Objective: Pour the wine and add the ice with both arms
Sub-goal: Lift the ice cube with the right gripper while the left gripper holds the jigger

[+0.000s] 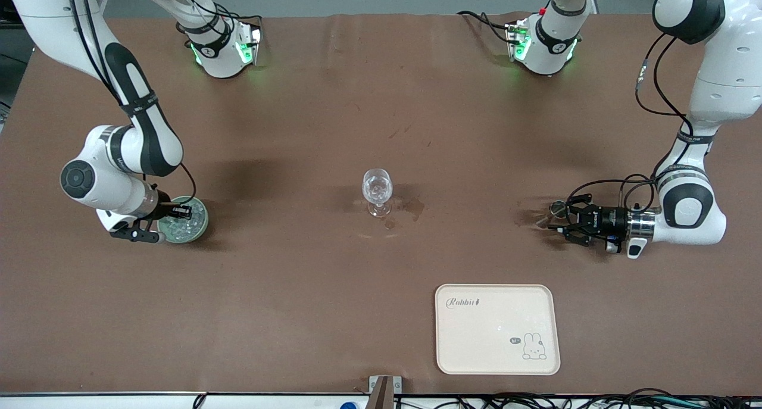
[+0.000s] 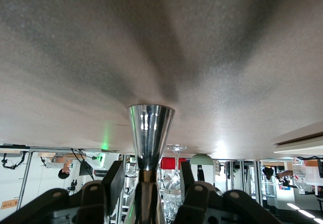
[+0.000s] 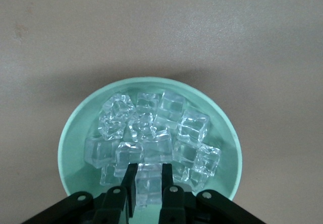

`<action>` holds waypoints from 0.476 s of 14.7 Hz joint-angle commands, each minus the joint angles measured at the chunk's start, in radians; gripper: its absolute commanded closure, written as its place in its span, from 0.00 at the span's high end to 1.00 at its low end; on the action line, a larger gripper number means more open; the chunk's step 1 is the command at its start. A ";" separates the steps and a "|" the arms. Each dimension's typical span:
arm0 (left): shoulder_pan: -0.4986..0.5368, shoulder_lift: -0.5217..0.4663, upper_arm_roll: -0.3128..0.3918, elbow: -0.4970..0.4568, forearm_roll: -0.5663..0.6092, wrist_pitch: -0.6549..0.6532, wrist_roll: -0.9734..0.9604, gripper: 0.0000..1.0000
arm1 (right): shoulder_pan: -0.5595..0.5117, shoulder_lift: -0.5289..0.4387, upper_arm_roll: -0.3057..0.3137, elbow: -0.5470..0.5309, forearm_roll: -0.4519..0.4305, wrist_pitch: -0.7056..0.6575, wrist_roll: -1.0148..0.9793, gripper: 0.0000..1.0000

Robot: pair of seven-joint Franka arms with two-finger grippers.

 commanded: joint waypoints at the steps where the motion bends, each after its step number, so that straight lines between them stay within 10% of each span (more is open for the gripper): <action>1: 0.001 0.002 -0.004 -0.004 -0.023 0.006 0.008 0.50 | -0.007 -0.034 0.003 -0.007 0.009 -0.017 0.012 0.06; 7: 0.001 0.011 -0.004 -0.003 -0.023 0.006 0.010 0.46 | -0.056 -0.082 0.003 0.112 0.003 -0.165 -0.008 0.05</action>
